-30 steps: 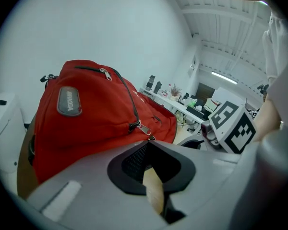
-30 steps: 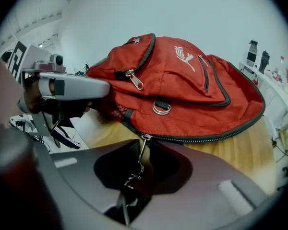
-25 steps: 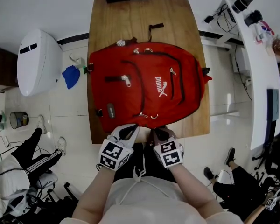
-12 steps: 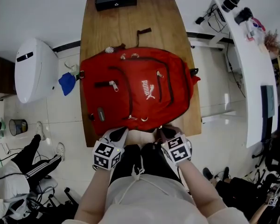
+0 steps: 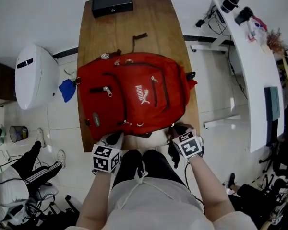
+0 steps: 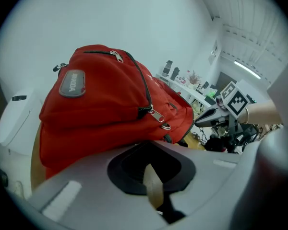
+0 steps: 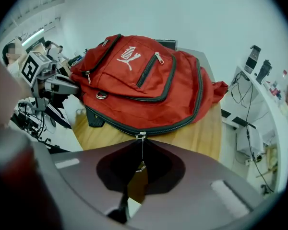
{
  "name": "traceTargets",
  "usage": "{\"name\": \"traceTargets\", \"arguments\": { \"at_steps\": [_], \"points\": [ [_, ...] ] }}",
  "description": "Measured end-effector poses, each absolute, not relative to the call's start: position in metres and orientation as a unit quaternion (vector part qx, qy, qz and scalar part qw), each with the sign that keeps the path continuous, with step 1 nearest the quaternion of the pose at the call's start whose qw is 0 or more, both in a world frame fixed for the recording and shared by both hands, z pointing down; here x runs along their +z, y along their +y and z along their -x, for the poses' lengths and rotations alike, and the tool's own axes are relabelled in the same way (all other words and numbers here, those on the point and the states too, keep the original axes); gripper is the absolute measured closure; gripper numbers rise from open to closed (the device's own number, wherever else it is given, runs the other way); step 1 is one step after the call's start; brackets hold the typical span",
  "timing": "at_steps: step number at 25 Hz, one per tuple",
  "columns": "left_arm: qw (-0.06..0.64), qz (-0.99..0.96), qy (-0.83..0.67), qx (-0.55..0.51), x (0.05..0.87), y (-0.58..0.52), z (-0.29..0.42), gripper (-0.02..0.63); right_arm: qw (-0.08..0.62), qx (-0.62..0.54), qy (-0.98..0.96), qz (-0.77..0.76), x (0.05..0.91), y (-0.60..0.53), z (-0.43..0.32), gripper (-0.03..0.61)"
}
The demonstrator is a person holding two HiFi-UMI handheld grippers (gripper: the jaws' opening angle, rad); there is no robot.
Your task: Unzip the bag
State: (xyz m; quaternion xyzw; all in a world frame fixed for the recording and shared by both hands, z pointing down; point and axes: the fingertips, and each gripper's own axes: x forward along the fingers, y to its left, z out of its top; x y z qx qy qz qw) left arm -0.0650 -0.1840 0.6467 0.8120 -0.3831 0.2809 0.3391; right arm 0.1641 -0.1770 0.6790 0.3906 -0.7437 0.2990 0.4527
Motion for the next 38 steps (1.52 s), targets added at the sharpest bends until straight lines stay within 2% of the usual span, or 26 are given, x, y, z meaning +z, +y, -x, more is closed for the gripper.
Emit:
{"name": "traceTargets", "arguments": {
  "at_steps": [8, 20, 25, 30, 32, 34, 36, 38],
  "points": [
    [0.36, -0.797, -0.375, 0.308, 0.657, -0.178, 0.065, 0.606, 0.487, 0.23, -0.736, -0.41, 0.664, -0.215, -0.217, 0.565],
    [0.381, -0.782, -0.392, 0.3, 0.661, -0.18, 0.065, 0.606, 0.487, 0.247, -0.727, -0.416, 0.664, -0.252, -0.25, 0.562],
    [0.378, -0.778, -0.399, 0.305, 0.662, -0.181, 0.066, 0.606, 0.459, 0.262, -0.73, -0.433, 0.665, -0.25, -0.248, 0.539],
    [0.38, -0.78, -0.412, 0.277, 0.646, -0.185, 0.065, 0.606, 0.386, 0.298, -0.735, -0.471, 0.644, -0.25, -0.249, 0.469],
    [0.363, -0.801, -0.404, 0.253, 0.624, -0.187, 0.058, 0.606, 0.326, 0.298, -0.753, -0.488, 0.617, -0.253, -0.243, 0.488],
    [0.338, -0.833, -0.386, 0.21, 0.595, -0.191, 0.048, 0.606, 0.243, 0.294, -0.78, -0.497, 0.583, -0.257, -0.226, 0.56],
    [0.306, -0.862, -0.371, 0.159, 0.563, -0.196, 0.041, 0.606, 0.179, 0.269, -0.811, -0.488, 0.55, -0.254, -0.198, 0.571],
    [0.257, -0.885, -0.369, 0.121, 0.53, -0.2, 0.04, 0.606, 0.16, 0.215, -0.84, -0.472, 0.521, -0.247, -0.167, 0.571]
  ]
}}
